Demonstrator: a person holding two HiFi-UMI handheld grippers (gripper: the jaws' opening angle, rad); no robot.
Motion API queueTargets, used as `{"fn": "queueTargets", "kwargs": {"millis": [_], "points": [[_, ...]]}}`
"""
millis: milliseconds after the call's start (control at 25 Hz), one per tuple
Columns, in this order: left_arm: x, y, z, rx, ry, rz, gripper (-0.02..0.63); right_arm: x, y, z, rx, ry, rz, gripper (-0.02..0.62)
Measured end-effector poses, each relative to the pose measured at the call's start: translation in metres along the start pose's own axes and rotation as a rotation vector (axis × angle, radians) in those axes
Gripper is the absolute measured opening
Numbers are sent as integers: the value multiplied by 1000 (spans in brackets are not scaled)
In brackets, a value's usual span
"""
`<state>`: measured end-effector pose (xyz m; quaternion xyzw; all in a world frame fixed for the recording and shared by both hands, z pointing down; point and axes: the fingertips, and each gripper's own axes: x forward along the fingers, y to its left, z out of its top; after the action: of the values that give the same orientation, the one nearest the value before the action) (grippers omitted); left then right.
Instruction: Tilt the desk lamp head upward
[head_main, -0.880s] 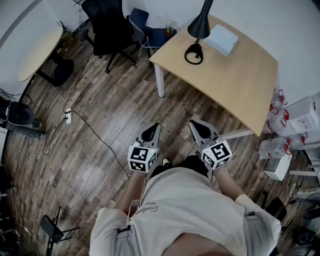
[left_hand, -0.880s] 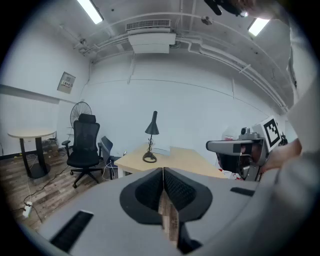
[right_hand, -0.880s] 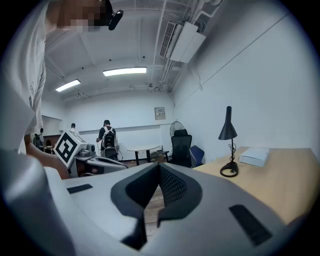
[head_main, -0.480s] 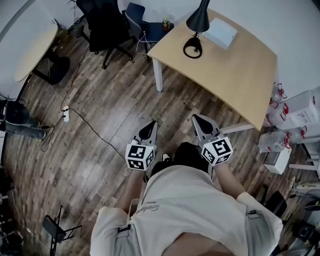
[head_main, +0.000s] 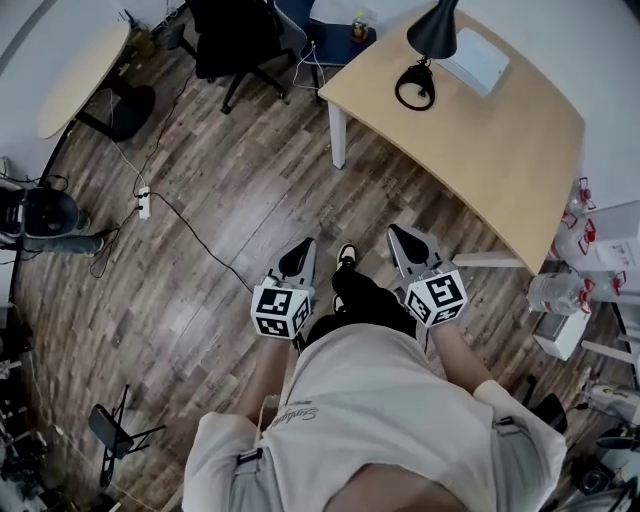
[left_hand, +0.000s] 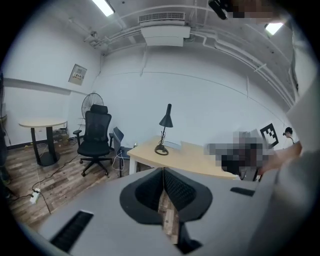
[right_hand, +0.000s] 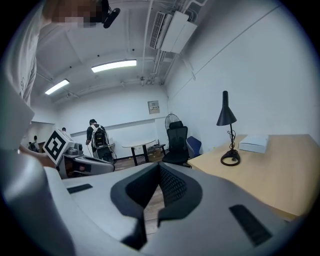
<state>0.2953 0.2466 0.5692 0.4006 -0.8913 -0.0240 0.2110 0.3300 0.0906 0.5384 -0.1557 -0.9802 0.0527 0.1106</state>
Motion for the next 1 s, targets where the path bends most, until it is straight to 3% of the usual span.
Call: {"fn": "queueTargets", "kwargs": {"millis": [320, 560, 840, 1000], "points": [[68, 55, 32, 3, 62, -2, 15, 88, -36, 11, 22, -5, 28, -5], [135, 75, 86, -20, 22, -5, 15, 140, -86, 34, 12, -28, 46, -5], [166, 84, 156, 101, -12, -16, 15, 178, -132, 61, 43, -74, 27, -5], [171, 95, 159, 106, 2, -3, 15, 189, -134, 55, 101, -64, 34, -5]]}}
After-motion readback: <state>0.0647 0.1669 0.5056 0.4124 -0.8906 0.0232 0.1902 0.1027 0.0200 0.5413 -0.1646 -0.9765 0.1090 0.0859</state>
